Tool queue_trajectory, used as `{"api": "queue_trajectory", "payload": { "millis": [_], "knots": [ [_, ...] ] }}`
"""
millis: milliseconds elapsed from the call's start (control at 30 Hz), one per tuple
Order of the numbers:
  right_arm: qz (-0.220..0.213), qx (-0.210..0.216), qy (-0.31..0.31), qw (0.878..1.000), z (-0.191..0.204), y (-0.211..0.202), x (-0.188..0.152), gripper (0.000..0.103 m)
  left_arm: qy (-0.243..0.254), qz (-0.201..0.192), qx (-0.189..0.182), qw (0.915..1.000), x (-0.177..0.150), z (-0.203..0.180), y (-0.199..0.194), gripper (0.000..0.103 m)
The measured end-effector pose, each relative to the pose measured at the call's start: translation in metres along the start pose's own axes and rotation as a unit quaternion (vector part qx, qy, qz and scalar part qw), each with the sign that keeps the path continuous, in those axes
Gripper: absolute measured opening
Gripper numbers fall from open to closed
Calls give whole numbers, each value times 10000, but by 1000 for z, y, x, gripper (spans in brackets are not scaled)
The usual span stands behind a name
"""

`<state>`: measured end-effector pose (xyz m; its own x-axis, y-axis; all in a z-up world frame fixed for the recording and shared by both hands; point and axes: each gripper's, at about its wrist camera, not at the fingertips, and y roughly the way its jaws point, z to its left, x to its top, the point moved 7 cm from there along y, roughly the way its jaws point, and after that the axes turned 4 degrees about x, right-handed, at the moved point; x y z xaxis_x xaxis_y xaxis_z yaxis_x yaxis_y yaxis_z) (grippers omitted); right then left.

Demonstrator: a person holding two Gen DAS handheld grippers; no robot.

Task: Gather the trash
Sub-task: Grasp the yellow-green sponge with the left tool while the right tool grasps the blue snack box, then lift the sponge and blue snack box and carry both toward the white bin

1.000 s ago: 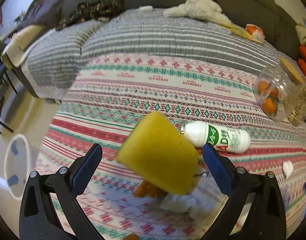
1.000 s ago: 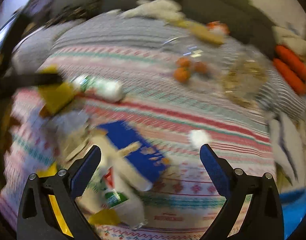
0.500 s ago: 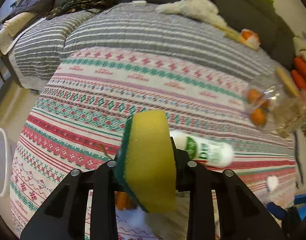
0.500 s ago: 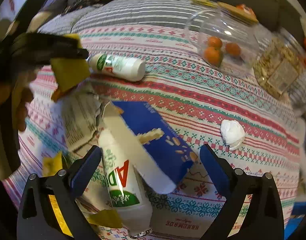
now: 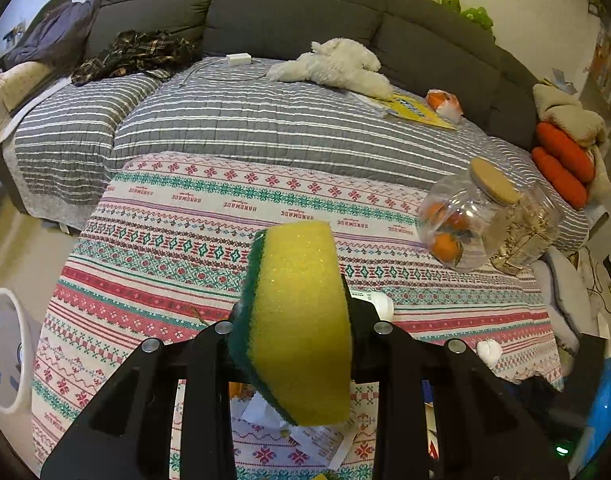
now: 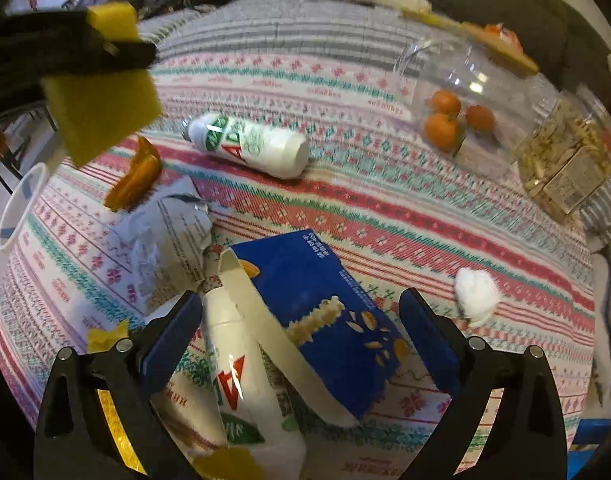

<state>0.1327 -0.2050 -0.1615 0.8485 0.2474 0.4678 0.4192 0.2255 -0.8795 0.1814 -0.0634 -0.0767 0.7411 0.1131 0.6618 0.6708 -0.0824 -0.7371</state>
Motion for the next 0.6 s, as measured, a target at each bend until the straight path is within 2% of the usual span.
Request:
{"api": "queue_trajectory", "payload": {
  "millis": [133, 200, 300, 400, 467, 500, 600],
  "knots": [
    [15, 231, 421, 9988, -8, 7, 6, 89, -8, 42, -3, 10000, -3, 7, -1, 29],
    [-26, 262, 618, 9977, -18, 6, 10, 88, -56, 91, -15, 9999, -4, 11, -1, 29],
    [-42, 113, 786, 9968, -35, 5, 10, 88, -168, 157, -68, 9997, -5, 16, 0, 29],
    [-48, -239, 969, 9950, -60, 2, 6, 88, -222, 169, -100, 9996, -5, 17, 0, 29],
    [30, -258, 1072, 9939, -71, 4, 2, 73, -175, 147, -107, 9997, -5, 13, -1, 29],
    [90, -225, 1086, 9938, -73, 5, -1, 60, -136, 136, -106, 9998, -6, 11, -1, 29],
    [178, -278, 1105, 9933, -80, 10, -2, 60, -20, 101, -83, 9999, -8, 7, -2, 29]
  ]
}}
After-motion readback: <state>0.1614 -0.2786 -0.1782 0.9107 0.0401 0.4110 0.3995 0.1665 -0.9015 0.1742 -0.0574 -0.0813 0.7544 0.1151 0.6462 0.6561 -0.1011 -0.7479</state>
